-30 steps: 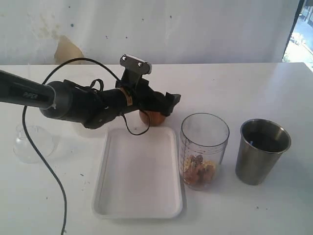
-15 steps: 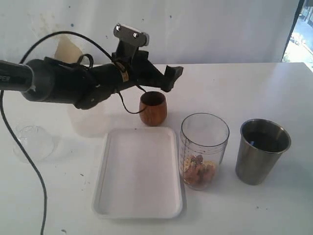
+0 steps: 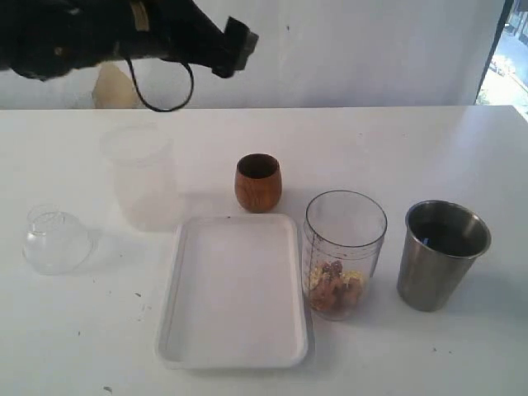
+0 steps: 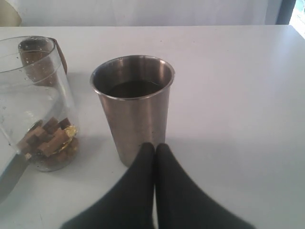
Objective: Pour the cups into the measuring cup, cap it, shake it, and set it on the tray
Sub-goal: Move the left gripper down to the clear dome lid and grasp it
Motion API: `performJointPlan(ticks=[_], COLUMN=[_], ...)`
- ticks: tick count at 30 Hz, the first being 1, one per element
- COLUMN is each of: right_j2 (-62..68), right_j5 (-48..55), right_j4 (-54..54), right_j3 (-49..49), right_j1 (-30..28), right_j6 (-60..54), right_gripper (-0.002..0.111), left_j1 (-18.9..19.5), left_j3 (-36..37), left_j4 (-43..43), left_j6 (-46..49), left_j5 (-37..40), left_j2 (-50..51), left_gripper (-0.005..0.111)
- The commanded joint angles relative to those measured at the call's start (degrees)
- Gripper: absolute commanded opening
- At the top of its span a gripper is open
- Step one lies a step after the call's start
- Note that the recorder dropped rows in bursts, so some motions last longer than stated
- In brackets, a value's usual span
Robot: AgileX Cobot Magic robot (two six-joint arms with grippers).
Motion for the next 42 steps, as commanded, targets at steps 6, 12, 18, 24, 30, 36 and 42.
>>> performJointPlan(ticks=[6, 12, 18, 24, 30, 36, 42], right_j2=[-0.31, -0.31, -0.31, -0.31, -0.31, -0.31, -0.31], right_j5=[-0.78, -0.78, -0.78, -0.78, -0.78, -0.78, -0.78], right_j4=[-0.09, -0.09, -0.09, -0.09, -0.09, -0.09, -0.09], right_j3=[0.3, 0.3, 0.3, 0.3, 0.3, 0.3, 0.3], right_j1=[-0.13, -0.13, -0.13, -0.13, -0.13, -0.13, -0.13], right_j6=[-0.02, -0.02, -0.02, -0.02, -0.02, -0.02, -0.02], right_gripper=[0.0, 0.0, 0.0, 0.0, 0.0, 0.0, 0.0], left_j1=[-0.03, -0.03, 4.23, 15.97, 19.82, 19.94, 19.94], left_j3=[-0.34, -0.34, -0.34, 0.55, 8.24, 10.62, 10.6], left_j4=[1.02, -2.45, -0.98, -13.69, -13.62, -13.62, -8.92], left_j6=[6.68, 6.79, -0.7, 0.18, 0.51, 0.51, -1.84], left_j5=[31.07, 45.09, 60.1, 64.01, 50.57, 39.8, 38.74], left_j2=[-14.07, -19.01, -14.85, -5.19, 1.92, 4.15, 7.21], left_gripper=[0.03, 0.0, 0.005, 0.07, 0.07, 0.07, 0.067])
